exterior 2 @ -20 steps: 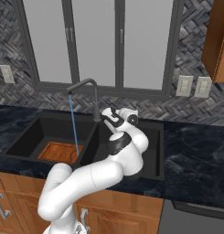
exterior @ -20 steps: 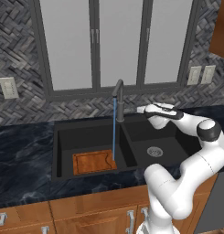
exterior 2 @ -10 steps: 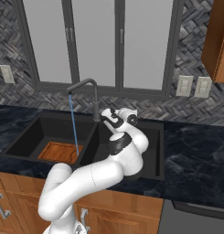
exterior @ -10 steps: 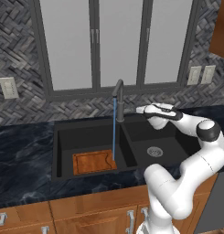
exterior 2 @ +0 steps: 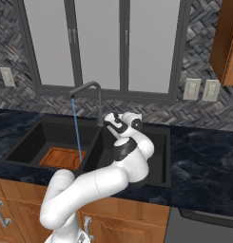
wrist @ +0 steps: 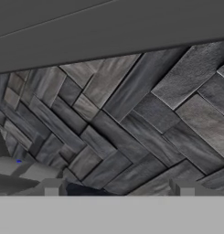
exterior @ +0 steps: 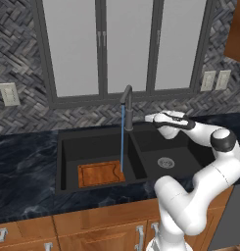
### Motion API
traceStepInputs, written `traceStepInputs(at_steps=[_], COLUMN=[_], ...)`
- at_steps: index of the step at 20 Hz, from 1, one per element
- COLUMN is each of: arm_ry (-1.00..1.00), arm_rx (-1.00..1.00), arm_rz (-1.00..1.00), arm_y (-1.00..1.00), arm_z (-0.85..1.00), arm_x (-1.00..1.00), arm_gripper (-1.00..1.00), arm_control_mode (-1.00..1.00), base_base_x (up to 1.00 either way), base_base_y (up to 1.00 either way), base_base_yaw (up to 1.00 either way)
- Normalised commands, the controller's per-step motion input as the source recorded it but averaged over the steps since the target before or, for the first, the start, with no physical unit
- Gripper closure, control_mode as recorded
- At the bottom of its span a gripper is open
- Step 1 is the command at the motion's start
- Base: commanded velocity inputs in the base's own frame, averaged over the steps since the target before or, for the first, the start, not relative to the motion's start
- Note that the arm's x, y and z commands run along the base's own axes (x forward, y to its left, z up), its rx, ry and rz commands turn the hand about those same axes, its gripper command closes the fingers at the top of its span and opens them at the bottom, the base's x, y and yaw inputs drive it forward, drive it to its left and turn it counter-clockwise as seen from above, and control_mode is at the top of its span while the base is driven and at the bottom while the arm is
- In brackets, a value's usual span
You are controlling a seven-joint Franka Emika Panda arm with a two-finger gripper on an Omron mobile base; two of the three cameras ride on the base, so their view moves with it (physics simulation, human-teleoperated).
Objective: Turn on the sink faucet with hot water and rinse the cutting board for ten seconds, then turn off the faucet. Push the cutting board to reach the water if necessary.
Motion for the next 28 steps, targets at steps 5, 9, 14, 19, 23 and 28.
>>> traceStepInputs(at_steps=[5,9,14,19,23,28], arm_ry=[0.00,0.00,0.00,0.00,0.00,0.00], arm_rx=[0.00,0.00,0.00,0.00,-0.01,-0.03], arm_rz=[0.00,0.00,0.00,0.00,0.00,0.00], arm_y=[0.34,0.37,0.38,0.43,0.56,0.64], arm_z=[0.23,0.28,0.33,0.34,0.31,0.31], arm_x=[0.04,0.09,0.16,0.19,0.14,0.00], arm_gripper=[-1.00,-1.00,-1.00,-1.00,-1.00,-1.00], arm_control_mode=[-1.00,-1.00,-1.00,-1.00,-1.00,-1.00], base_base_x=[0.00,0.00,0.00,0.00,0.00,0.00], base_base_y=[0.00,0.00,0.00,0.00,0.00,0.00], base_base_yaw=[0.00,0.00,0.00,0.00,0.00,0.00])
